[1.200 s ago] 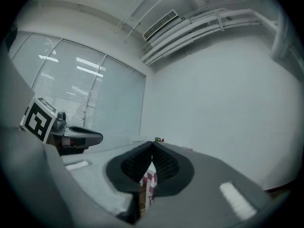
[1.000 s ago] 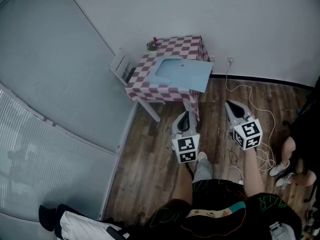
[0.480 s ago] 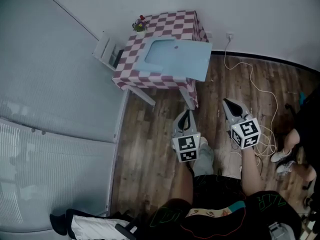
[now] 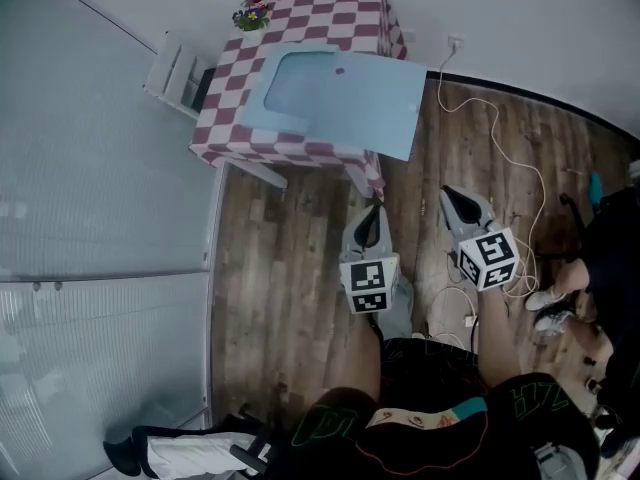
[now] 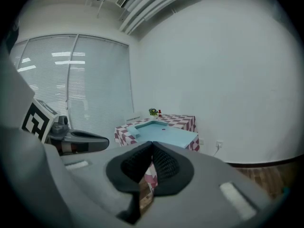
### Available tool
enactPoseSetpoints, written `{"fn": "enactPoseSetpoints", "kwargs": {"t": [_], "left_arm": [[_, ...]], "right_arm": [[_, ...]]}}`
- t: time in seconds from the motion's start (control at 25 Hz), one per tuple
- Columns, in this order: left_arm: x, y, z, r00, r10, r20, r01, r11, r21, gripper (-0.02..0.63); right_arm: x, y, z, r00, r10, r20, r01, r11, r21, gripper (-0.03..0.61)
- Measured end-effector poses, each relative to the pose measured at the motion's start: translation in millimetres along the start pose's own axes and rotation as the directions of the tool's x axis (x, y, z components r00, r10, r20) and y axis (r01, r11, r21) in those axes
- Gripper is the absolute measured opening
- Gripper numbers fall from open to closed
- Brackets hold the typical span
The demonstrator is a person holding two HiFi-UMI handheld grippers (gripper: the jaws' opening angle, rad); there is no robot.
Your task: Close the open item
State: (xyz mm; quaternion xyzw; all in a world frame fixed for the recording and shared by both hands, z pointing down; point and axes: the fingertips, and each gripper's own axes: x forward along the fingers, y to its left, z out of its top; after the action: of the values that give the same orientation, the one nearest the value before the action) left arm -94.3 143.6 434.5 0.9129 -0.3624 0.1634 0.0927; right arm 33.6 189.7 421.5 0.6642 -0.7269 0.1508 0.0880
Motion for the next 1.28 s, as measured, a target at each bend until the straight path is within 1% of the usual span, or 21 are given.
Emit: {"fn": "enactPoseSetpoints", "kwargs": {"t": [0.08,0.16,0.36,0.52,0.64,0.8,0.96,1.04,1.16,1.28], "left_arm": [[17,1,3,1.0,-0.025,-0.009,0.025,1.0,0.003,0.009],[34,8,9,0.999,-0.033,-0.017,0.033,0.999,0.007,0.009],[73,23,29,0.997,-0.075,0.004,0.075,0.997,-0.023,0.009],[98,33,41,0.996,-0.087,0.009,0.087,0.996,-0.032,0.009],[113,37,42,0.996,-0.088,0.002,0.088,0.995,-0.057,0.009],[129,33,33,0.994,-0.111,-0.025,0.108,0.99,-0.092,0.008],[145,37,51,0.997,-0.081,-0.005,0.08,0.994,-0.068,0.008],[153,40,58,0.998,-0.056,-0.008,0.055,0.997,-0.053,0.009],[171,47,64,1.0,0.0,-0.023,-0.001,0.999,-0.047,0.009],[188,52,68,0.996,0.078,-0.033,-0.08,0.995,-0.058,0.008]], "right_arm": [[14,-10,3,1.0,-0.013,-0.013,0.013,1.0,0.007,0.003],[28,-15,11,1.0,-0.015,-0.015,0.015,1.0,0.003,0.003],[62,-30,30,1.0,-0.02,-0.017,0.019,1.0,-0.017,0.003],[80,-47,40,0.999,-0.042,-0.026,0.041,0.999,-0.016,0.003],[89,-58,41,0.998,-0.052,-0.043,0.051,0.998,-0.024,0.003],[95,-73,38,0.996,-0.064,-0.063,0.062,0.998,-0.027,0.003],[107,-92,54,0.998,-0.056,-0.036,0.054,0.998,-0.036,0.003],[118,-102,60,0.999,-0.036,-0.024,0.035,0.999,-0.033,0.003],[143,-115,69,1.0,0.027,-0.013,-0.027,0.999,-0.036,0.003],[166,-131,78,0.996,0.088,-0.008,-0.088,0.995,-0.036,0.003]]}}
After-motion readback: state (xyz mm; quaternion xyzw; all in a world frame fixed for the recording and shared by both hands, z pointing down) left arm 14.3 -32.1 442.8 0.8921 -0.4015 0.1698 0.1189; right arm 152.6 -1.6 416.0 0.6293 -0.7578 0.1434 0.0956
